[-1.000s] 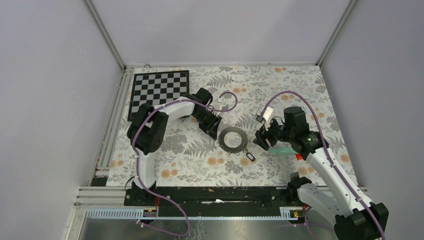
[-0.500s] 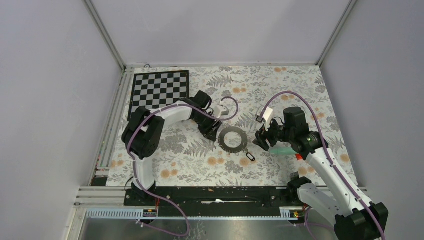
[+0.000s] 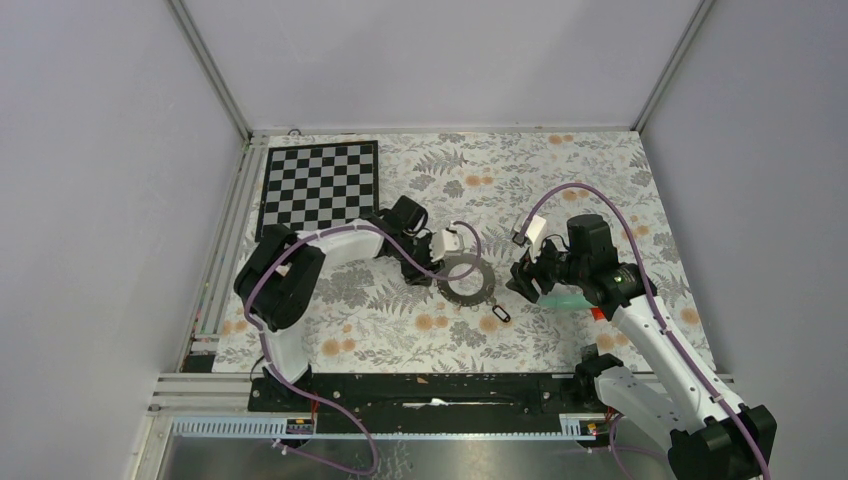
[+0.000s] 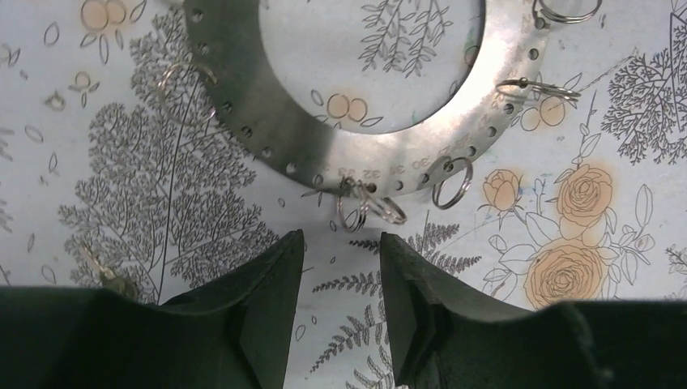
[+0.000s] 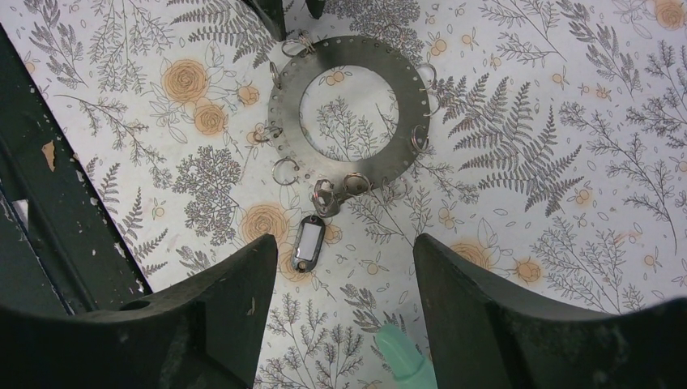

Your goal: Put the keys on the keyring

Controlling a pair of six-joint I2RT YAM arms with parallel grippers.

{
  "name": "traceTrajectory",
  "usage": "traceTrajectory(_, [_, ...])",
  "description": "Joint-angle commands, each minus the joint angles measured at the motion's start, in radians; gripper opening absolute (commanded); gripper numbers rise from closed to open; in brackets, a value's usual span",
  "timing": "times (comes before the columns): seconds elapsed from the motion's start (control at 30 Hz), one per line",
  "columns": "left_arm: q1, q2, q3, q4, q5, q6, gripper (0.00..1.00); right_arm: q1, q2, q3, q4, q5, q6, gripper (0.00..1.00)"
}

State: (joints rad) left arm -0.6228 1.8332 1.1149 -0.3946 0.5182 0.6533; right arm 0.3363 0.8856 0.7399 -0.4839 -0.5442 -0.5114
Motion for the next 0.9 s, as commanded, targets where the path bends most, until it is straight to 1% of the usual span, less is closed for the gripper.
traceTrajectory(0.0, [-0.027, -0.047, -0.010, 0.087, -0.031, 0.092, 0.44, -0.009, -0.011, -0.004, 0.012, -0.034, -0.014, 0.70])
traceTrajectory(0.17, [-0.046, -0.045, -0.018, 0.099, -0.024, 0.118, 0.41, -0.010, -0.011, -0.006, 0.008, -0.035, -0.016, 0.70])
traceTrajectory(0.43, [-0.052, -0.043, -0.024, 0.105, -0.012, 0.128, 0.31, -0.010, -0.010, -0.008, 0.007, -0.034, -0.018, 0.70])
traceTrajectory(0.57, [-0.052, -0.047, -0.023, 0.091, -0.001, 0.130, 0.21, -0.010, -0.006, -0.008, 0.008, -0.036, -0.018, 0.71])
traceTrajectory(0.63, [-0.052, -0.047, -0.018, 0.077, -0.003, 0.129, 0.11, -0.010, -0.005, -0.007, 0.007, -0.036, -0.016, 0.71])
traceTrajectory(0.73, [-0.051, -0.058, -0.007, 0.064, -0.012, 0.120, 0.00, -0.010, -0.003, -0.003, 0.007, -0.039, -0.015, 0.71])
traceTrajectory(0.87, [-0.037, -0.088, 0.017, 0.056, 0.019, 0.105, 0.00, -0.010, -0.003, 0.017, 0.010, -0.045, -0.003, 0.71])
